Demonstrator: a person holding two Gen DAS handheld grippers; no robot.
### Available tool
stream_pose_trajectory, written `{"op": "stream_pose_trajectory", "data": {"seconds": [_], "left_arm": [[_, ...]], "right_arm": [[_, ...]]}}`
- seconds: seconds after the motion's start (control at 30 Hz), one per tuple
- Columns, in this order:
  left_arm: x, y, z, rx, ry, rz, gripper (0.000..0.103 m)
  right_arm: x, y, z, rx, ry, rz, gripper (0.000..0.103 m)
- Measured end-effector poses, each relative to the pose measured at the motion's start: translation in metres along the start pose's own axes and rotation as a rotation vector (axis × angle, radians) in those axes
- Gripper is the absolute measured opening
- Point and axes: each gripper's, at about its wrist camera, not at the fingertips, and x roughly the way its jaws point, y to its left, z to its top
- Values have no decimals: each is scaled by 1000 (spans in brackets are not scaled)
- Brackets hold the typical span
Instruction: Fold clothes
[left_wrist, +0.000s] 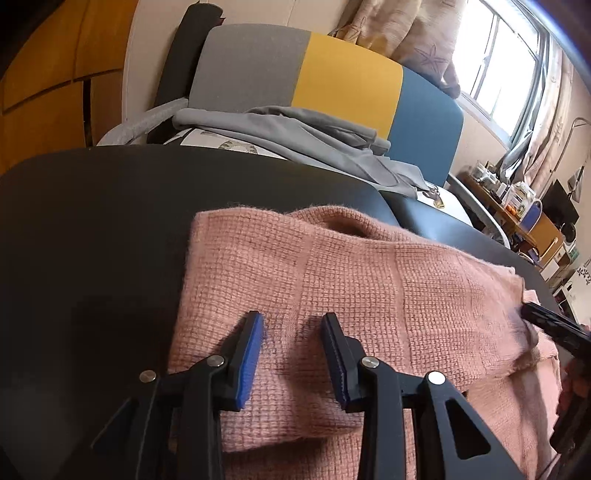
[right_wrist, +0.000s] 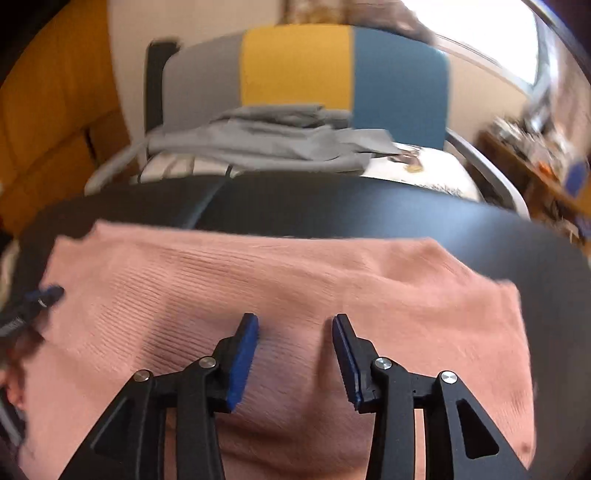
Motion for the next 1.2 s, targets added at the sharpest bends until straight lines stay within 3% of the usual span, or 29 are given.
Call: {"op": "stream_pose_trajectory", "data": {"seconds": [0.07,0.17,0.3,0.4,0.73,0.87,1.03,1.2], "left_arm": [[-4,-3,-3,11,-1,26,34],[-7,-10,-9,48,-4,62,36],[2,-3,-2,30,2,32,36],[13,0,9,35,2,27,37],[54,2,54,61,-6,62,37],[47,-3,62,74,19,72,36],[-19,2,30,42,-27,-81,36],[-72,38,-32,-38,22,-189,36]], "right_arm": [[-18,-5,-9,5,-37,73,41],[-27,5,-22,-95,-51,114,40],[5,8,-31,-88,28,115,43],[20,-6,-24,-5,27,151,44],[67,-4,23,-11,14,127,45],[68,-3,38,-20,36,108,47],[6,-13,15,89,36,241,48],[-61,-32,-47,101,58,238,53]]}}
